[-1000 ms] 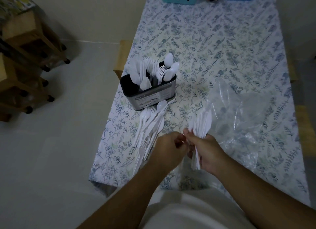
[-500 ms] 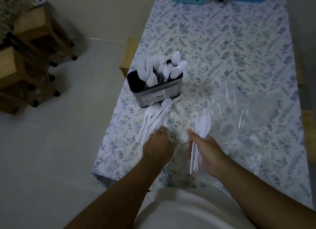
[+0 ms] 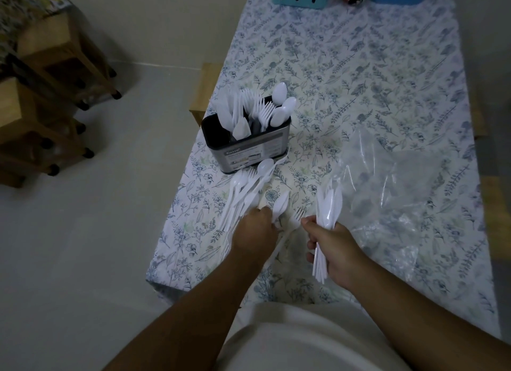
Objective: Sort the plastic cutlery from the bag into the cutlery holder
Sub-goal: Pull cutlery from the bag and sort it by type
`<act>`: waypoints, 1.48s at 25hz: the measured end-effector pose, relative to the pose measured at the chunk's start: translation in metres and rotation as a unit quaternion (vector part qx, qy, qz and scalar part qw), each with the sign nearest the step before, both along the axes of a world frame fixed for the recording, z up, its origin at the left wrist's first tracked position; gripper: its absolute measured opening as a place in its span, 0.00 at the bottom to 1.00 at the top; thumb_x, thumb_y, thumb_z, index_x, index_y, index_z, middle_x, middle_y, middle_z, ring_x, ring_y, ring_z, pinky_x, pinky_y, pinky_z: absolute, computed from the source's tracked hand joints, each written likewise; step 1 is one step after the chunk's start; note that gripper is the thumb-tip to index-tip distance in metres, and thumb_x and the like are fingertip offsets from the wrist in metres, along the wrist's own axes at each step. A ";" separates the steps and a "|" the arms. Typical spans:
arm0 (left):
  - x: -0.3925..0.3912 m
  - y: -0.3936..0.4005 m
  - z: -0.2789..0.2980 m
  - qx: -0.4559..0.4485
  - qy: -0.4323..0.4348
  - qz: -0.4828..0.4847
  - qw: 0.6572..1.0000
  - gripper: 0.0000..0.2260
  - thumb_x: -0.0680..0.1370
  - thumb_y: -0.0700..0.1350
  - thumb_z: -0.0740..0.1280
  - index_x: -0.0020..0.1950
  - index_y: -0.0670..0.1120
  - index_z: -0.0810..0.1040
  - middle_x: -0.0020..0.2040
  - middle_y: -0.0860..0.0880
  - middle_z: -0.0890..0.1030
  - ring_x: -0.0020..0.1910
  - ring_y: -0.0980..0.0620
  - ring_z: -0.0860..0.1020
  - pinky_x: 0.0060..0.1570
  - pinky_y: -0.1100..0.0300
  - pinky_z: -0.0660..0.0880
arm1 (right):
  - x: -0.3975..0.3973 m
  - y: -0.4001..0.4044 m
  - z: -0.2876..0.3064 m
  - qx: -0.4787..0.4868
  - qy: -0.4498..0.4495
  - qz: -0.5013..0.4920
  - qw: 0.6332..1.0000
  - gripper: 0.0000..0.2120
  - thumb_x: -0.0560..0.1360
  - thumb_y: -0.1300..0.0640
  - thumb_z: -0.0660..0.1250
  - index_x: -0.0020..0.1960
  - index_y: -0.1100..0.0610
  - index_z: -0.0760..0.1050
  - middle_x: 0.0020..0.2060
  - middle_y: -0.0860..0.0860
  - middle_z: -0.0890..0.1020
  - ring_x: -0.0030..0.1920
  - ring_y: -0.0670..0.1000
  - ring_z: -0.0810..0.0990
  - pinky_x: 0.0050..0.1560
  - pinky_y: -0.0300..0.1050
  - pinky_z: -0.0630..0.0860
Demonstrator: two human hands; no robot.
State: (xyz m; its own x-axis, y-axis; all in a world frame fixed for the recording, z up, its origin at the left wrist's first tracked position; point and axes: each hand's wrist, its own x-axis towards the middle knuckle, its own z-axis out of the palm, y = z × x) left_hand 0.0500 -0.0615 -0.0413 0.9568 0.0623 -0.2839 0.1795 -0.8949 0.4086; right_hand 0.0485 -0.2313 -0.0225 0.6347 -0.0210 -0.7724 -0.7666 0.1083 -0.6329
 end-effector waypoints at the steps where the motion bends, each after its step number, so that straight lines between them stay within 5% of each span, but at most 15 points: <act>1: 0.003 0.001 0.004 -0.001 0.020 0.006 1.000 0.09 0.78 0.48 0.69 0.51 0.43 0.79 0.45 0.46 0.81 0.43 0.47 0.82 0.41 0.56 0.79 | 0.000 0.001 0.002 0.000 -0.001 0.001 1.000 0.05 0.76 0.54 0.74 0.48 0.54 0.81 0.33 0.52 0.74 0.37 0.53 0.75 0.35 0.47 0.77; 6: -0.006 -0.003 0.026 -0.214 0.025 0.148 0.965 0.06 0.74 0.46 0.73 0.46 0.46 0.84 0.38 0.51 0.84 0.36 0.54 0.82 0.35 0.63 0.78 | 0.000 0.009 0.006 0.024 -0.018 0.009 1.000 0.09 0.78 0.53 0.72 0.53 0.58 0.81 0.36 0.55 0.80 0.37 0.53 0.80 0.37 0.48 0.80; 9: -0.021 -0.010 0.033 -0.283 -0.023 0.051 0.957 0.07 0.79 0.45 0.68 0.49 0.45 0.85 0.37 0.49 0.83 0.34 0.50 0.81 0.36 0.54 0.81 | -0.002 0.018 0.011 0.074 -0.015 0.037 0.996 0.13 0.80 0.51 0.69 0.57 0.60 0.82 0.46 0.58 0.88 0.47 0.55 0.88 0.47 0.50 0.83; 12: -0.026 0.003 0.029 -0.210 -0.118 -0.069 0.968 0.11 0.79 0.44 0.63 0.49 0.42 0.85 0.39 0.46 0.79 0.38 0.49 0.77 0.39 0.51 0.77 | 0.001 0.024 0.015 0.135 0.013 0.010 0.991 0.13 0.80 0.55 0.69 0.57 0.63 0.82 0.47 0.61 0.87 0.44 0.56 0.88 0.40 0.47 0.84; 15: -0.028 0.024 0.023 -0.126 -0.128 0.013 0.984 0.16 0.78 0.46 0.66 0.65 0.45 0.79 0.60 0.44 0.79 0.60 0.48 0.76 0.59 0.48 0.77 | 0.005 0.032 0.012 0.095 0.021 0.001 0.995 0.11 0.78 0.57 0.72 0.55 0.64 0.81 0.40 0.59 0.85 0.39 0.56 0.84 0.39 0.49 0.82; 18: -0.024 0.032 0.008 -0.013 0.000 0.057 0.998 0.34 0.80 0.59 0.58 0.82 0.47 0.52 0.82 0.42 0.50 0.81 0.40 0.47 0.78 0.39 0.53 | 0.007 0.032 0.009 0.069 0.018 -0.013 0.997 0.07 0.77 0.59 0.72 0.52 0.62 0.81 0.36 0.55 0.82 0.37 0.53 0.80 0.41 0.49 0.80; 20: -0.020 0.018 -0.005 0.023 0.045 0.003 0.999 0.38 0.79 0.64 0.51 0.82 0.49 0.40 0.81 0.43 0.35 0.79 0.39 0.34 0.76 0.33 0.41 | 0.005 0.030 0.007 0.055 0.010 -0.011 0.998 0.07 0.77 0.59 0.72 0.54 0.62 0.81 0.36 0.55 0.81 0.37 0.53 0.80 0.43 0.50 0.79; 22: -0.019 -0.001 -0.011 0.013 0.047 -0.046 0.998 0.38 0.79 0.64 0.54 0.82 0.52 0.39 0.79 0.44 0.30 0.77 0.39 0.28 0.71 0.32 0.32 | 0.003 0.027 0.007 0.053 0.005 -0.008 0.999 0.06 0.78 0.59 0.71 0.53 0.61 0.80 0.34 0.54 0.81 0.36 0.53 0.80 0.42 0.49 0.78; 26: -0.021 -0.011 -0.013 -0.076 -0.006 -0.078 0.994 0.34 0.80 0.57 0.59 0.82 0.52 0.48 0.82 0.47 0.36 0.79 0.45 0.31 0.77 0.37 0.38 | 0.003 0.019 0.009 0.059 -0.007 -0.013 0.998 0.02 0.79 0.59 0.70 0.51 0.58 0.79 0.32 0.52 0.78 0.33 0.51 0.77 0.37 0.47 0.76; 30: -0.048 0.019 -0.006 -0.079 -0.088 0.033 0.992 0.28 0.77 0.45 0.63 0.77 0.52 0.63 0.81 0.48 0.58 0.80 0.48 0.51 0.78 0.45 0.51 | 0.004 0.017 0.006 0.055 -0.004 -0.018 0.998 0.04 0.77 0.59 0.73 0.50 0.57 0.78 0.30 0.51 0.75 0.30 0.51 0.75 0.33 0.47 0.75; 37: -0.072 0.059 -0.026 -0.115 -0.096 0.065 0.987 0.13 0.82 0.44 0.64 0.66 0.49 0.77 0.60 0.50 0.75 0.59 0.56 0.66 0.60 0.49 0.73 | 0.003 0.025 0.005 0.036 -0.004 -0.012 0.999 0.03 0.77 0.61 0.72 0.51 0.57 0.80 0.32 0.51 0.75 0.28 0.49 0.73 0.30 0.44 0.74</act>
State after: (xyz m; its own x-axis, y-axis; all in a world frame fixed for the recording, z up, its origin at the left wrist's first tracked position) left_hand -0.0220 -0.0023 -0.0671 0.9823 0.1440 -0.1197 0.1872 -0.7487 0.6359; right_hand 0.0515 -0.2065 -0.0175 0.6412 0.0197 -0.7671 -0.7580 0.1713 -0.6293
